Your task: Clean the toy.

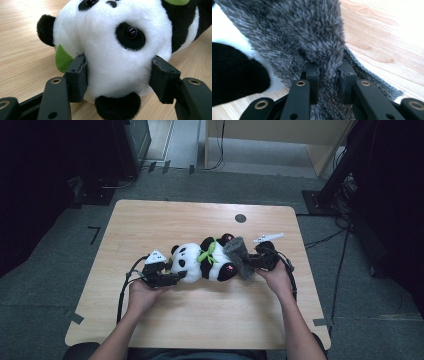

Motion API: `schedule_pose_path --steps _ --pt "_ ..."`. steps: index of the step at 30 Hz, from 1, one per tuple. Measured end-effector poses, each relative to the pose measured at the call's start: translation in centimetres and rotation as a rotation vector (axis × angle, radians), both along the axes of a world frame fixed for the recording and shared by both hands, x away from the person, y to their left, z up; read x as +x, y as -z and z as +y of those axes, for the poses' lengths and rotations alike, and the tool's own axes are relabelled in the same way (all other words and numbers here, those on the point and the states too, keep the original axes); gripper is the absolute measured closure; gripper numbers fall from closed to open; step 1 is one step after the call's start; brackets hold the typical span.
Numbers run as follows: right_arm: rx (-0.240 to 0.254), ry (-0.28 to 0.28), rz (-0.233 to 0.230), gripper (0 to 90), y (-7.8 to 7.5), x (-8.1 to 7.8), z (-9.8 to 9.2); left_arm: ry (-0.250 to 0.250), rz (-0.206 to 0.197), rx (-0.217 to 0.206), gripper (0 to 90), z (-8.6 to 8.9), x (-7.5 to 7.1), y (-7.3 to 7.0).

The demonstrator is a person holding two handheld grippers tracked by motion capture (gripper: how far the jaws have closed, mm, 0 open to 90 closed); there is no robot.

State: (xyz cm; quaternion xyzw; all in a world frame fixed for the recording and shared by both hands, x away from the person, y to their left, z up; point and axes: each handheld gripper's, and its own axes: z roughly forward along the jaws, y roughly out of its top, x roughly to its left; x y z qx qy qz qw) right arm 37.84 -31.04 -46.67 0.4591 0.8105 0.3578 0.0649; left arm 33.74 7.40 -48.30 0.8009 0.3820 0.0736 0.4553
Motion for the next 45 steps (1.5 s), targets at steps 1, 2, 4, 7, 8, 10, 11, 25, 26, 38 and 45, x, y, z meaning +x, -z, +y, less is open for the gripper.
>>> schedule_pose_path --steps 1,2,4,7,8,10,11,25,26,38,45 --pt "0.001 0.005 0.003 75.5 0.0 0.0 -0.2 0.001 0.000 0.000 38.3 0.0 0.0 0.0" --pt "0.001 0.005 0.003 75.5 0.0 0.0 -0.2 0.001 0.000 0.000 38.3 0.0 0.0 0.0" --pt "-0.005 0.033 -0.007 75.6 0.0 0.1 -0.9 0.010 -0.008 0.005 37.9 0.1 -0.1 0.0" --pt "0.014 0.074 -0.021 76.0 -0.2 0.1 -1.8 0.012 -0.012 0.010 37.8 0.1 -0.1 0.0" --pt "0.024 0.089 -0.027 76.1 -0.4 0.0 -2.1 0.013 -0.012 0.009 37.7 0.1 -0.1 0.0" --pt "0.062 0.106 -0.055 76.3 -0.9 -0.2 -2.8 0.013 -0.011 0.008 37.7 0.1 -0.1 0.0" --pt "0.089 0.110 -0.077 76.5 -1.2 -0.3 -3.1 0.014 -0.011 0.008 37.7 0.1 -0.1 0.0" --pt "0.194 -0.060 -0.271 75.6 -6.6 -2.1 1.2 0.009 -0.016 0.007 37.7 0.0 0.0 0.1" --pt "0.187 -0.080 -0.268 75.3 -6.6 -2.1 1.8 0.006 -0.015 0.004 37.7 0.0 0.0 0.1" --pt "0.138 -0.185 -0.207 68.1 -5.1 -0.3 6.3 0.002 -0.020 0.008 37.6 0.0 -0.2 0.1" --pt "0.151 -0.179 -0.188 64.1 -4.1 0.4 6.8 -0.002 -0.027 0.008 37.5 -0.1 -0.3 0.2"
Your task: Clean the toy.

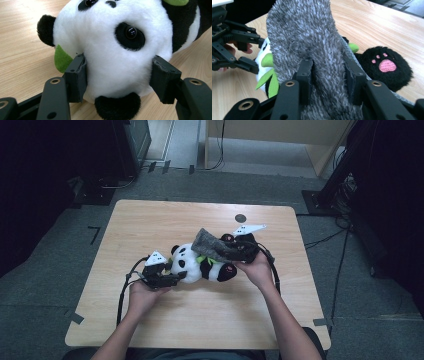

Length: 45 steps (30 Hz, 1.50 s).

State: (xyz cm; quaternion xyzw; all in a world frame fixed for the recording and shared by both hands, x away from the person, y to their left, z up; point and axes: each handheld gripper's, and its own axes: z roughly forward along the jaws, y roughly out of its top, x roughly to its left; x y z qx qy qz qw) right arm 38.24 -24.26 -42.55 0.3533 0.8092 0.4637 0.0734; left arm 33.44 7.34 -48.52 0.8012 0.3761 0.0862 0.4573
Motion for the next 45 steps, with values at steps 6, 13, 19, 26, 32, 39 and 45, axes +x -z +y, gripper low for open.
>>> schedule_pose_path --steps 6,13,19,26,32,39,45 --pt "-0.015 -0.002 0.000 70.0 0.2 -0.4 -0.5 0.008 -0.008 0.010 37.4 -0.1 -0.1 0.0" --pt "-0.013 0.009 0.024 72.6 0.7 -0.6 -1.7 0.012 -0.010 0.010 37.2 -0.1 -0.1 0.0" --pt "-0.040 0.043 0.047 72.9 1.1 -0.6 -3.2 0.011 0.002 -0.006 37.1 0.1 0.1 0.0" --pt "-0.068 0.070 0.081 74.0 2.1 -0.5 -4.5 0.010 0.009 -0.012 36.9 0.1 0.3 -0.1" --pt "-0.077 0.080 0.097 74.3 2.5 -0.6 -5.0 0.011 0.016 -0.019 36.7 0.1 0.4 -0.1" --pt "-0.152 0.124 0.138 76.0 3.4 -0.3 -5.9 0.014 0.015 -0.040 32.2 0.3 0.6 0.0" --pt "-0.119 0.150 0.119 77.3 2.2 -0.8 -6.7 0.024 0.004 -0.055 25.6 0.3 0.7 0.1"
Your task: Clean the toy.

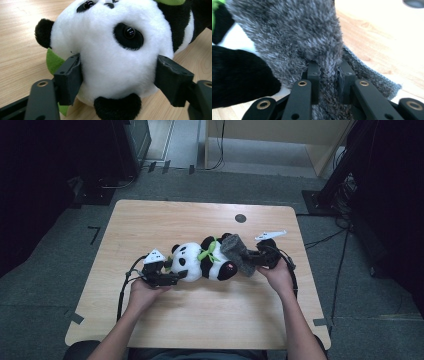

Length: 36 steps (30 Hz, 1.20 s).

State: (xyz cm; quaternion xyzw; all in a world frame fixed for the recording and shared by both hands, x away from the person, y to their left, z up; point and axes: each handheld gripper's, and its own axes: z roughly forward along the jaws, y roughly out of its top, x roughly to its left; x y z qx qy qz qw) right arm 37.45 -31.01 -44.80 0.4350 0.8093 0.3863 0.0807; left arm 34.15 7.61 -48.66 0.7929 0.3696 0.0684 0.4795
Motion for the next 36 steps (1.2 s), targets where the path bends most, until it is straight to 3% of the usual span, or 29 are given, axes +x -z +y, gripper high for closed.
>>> schedule_pose_path --steps 2,3,4,5,7,8,10,11,13,16,17,18,19,22,23,24,26,28,30,31,34,36 --pt "0.006 0.001 -0.012 77.4 -0.3 -0.1 0.0 0.003 -0.001 -0.005 21.6 -0.1 0.0 0.0" --pt "0.009 -0.009 -0.053 77.4 -1.1 -0.4 0.1 0.009 -0.007 -0.003 19.5 -0.1 0.0 0.1" --pt "0.009 -0.009 -0.053 77.4 -1.1 -0.4 0.1 0.009 -0.007 -0.003 18.3 -0.1 0.0 0.1" --pt "0.041 -0.013 -0.075 77.4 -2.0 -0.7 0.3 0.010 -0.016 0.003 17.1 -0.3 -0.1 0.1" --pt "0.053 -0.014 -0.084 77.4 -2.4 -0.8 0.4 0.011 -0.019 0.005 16.0 -0.4 -0.1 0.2" --pt "0.078 -0.028 -0.117 77.3 -3.6 -1.1 0.9 0.009 -0.022 0.010 15.8 -0.4 -0.1 0.1" --pt "0.094 -0.046 -0.140 77.2 -4.6 -1.3 1.6 0.003 -0.020 0.007 15.6 -0.5 -0.1 0.1" --pt "0.094 -0.046 -0.140 77.2 -4.6 -1.3 1.6 0.003 -0.020 0.007 15.6 -0.5 -0.1 0.1" --pt "0.094 -0.083 -0.168 76.9 -6.1 -1.7 3.2 -0.004 -0.017 0.004 15.6 -0.6 -0.1 0.1" --pt "0.057 -0.119 -0.189 76.7 -7.0 -1.5 5.3 -0.015 -0.016 0.005 16.0 -0.7 -0.2 0.1" --pt "0.057 -0.119 -0.189 76.7 -7.0 -1.5 5.3 -0.015 -0.016 0.005 16.3 -0.7 -0.2 0.1" --pt "0.047 -0.148 -0.170 76.4 -7.2 -0.9 6.9 -0.015 -0.018 0.008 16.3 -0.7 -0.2 0.0" --pt "0.047 -0.148 -0.170 76.4 -7.2 -0.9 6.9 -0.016 -0.018 0.009 16.3 -0.7 -0.2 0.0" --pt "0.032 -0.185 -0.123 75.9 -7.4 0.1 9.7 -0.020 -0.020 0.009 17.0 -0.7 -0.2 -0.1" --pt "0.032 -0.185 -0.123 75.9 -7.4 0.1 9.7 -0.020 -0.020 0.009 17.1 -0.7 -0.2 -0.1" --pt "-0.001 -0.219 -0.107 75.4 -7.3 0.5 11.6 -0.020 -0.019 0.008 17.3 -0.6 -0.2 -0.1" --pt "-0.019 -0.228 -0.104 75.3 -7.2 0.6 12.3 -0.018 -0.018 0.011 17.6 -0.6 -0.2 0.0" --pt "-0.084 -0.262 -0.091 75.2 -6.7 1.2 14.6 -0.016 -0.017 0.014 17.8 -0.6 -0.2 0.0" --pt "-0.095 -0.269 -0.087 74.6 -6.5 1.4 15.0 -0.018 -0.015 0.013 18.0 -0.6 -0.2 0.0" --pt "-0.111 -0.280 -0.056 72.3 -6.1 1.8 16.0 -0.020 -0.013 0.020 18.0 -0.6 -0.2 0.0" --pt "-0.127 -0.289 -0.062 68.6 -5.9 2.0 16.6 -0.026 -0.005 0.011 18.2 -0.6 -0.2 0.0" --pt "-0.126 -0.340 -0.074 56.5 -5.7 2.3 17.1 -0.024 -0.006 0.009 19.4 -0.5 -0.2 0.1"
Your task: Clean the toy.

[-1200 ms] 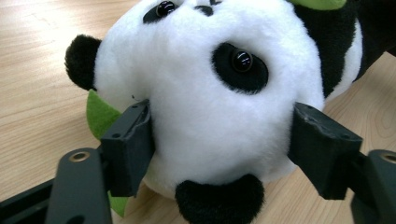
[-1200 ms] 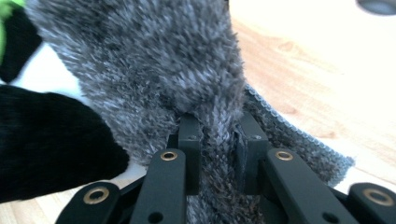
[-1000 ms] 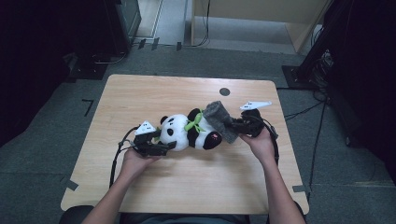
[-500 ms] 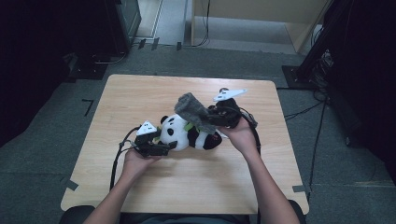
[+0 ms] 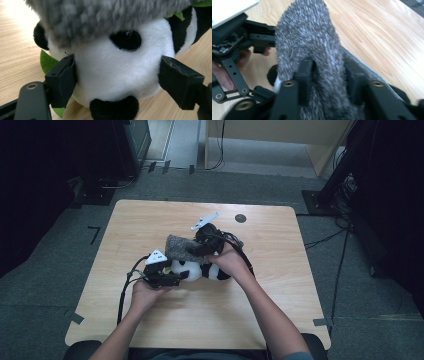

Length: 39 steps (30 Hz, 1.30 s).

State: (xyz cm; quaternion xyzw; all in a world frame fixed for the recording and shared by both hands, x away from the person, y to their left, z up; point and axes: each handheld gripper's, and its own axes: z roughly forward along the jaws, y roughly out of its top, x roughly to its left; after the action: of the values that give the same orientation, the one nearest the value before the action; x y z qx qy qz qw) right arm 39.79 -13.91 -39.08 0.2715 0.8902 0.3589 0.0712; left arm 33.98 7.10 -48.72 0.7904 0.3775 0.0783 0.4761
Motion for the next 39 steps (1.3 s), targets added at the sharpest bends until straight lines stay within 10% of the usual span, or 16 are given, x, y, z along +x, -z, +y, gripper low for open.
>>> schedule_pose_path --steps 7,12,19,39 --pt "-0.001 -0.002 0.017 54.3 0.5 0.7 0.6 -0.010 0.009 -0.009 20.1 0.1 0.1 0.0" --pt "-0.042 -0.017 -0.042 72.3 0.3 -0.4 1.3 -0.021 0.017 -0.014 19.9 0.1 0.2 0.1" --pt "-0.090 -0.082 -0.042 75.2 0.4 -2.1 2.0 -0.023 0.023 -0.012 19.8 0.1 0.2 0.1" --pt "-0.068 -0.078 -0.045 76.5 1.5 -5.6 -0.8 -0.009 0.008 0.013 19.7 -0.1 0.0 0.1"
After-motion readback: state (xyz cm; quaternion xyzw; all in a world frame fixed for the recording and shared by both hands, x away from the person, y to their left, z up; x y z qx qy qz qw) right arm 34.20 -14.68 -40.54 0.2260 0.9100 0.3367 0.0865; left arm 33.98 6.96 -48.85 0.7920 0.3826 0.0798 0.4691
